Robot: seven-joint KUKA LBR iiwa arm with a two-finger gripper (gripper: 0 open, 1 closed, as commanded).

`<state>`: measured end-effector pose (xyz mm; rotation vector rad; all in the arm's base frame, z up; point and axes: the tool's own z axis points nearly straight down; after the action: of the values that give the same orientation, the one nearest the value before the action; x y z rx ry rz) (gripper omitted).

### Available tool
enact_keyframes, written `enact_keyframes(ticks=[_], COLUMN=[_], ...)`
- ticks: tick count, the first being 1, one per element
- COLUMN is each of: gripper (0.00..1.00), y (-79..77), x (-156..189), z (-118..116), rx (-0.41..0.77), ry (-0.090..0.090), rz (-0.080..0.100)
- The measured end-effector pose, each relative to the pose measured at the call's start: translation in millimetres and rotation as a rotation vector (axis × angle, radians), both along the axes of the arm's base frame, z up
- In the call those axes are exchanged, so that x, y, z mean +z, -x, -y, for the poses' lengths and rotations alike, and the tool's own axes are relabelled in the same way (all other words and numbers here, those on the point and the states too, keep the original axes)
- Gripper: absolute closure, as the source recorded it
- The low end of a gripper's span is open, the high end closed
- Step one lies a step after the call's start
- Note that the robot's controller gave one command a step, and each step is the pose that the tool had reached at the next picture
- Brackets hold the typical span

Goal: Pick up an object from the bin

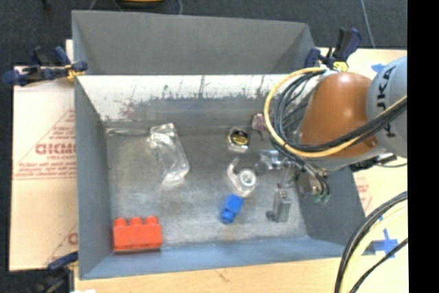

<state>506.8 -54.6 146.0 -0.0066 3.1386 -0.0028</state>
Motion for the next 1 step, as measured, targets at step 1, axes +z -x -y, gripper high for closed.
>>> enact_keyframes(ticks=[1], gripper=[0.0], y=[11.2], x=[-71.3], z=[-39.6], rx=[0.447], ry=[-0.003], rz=[-0.006])
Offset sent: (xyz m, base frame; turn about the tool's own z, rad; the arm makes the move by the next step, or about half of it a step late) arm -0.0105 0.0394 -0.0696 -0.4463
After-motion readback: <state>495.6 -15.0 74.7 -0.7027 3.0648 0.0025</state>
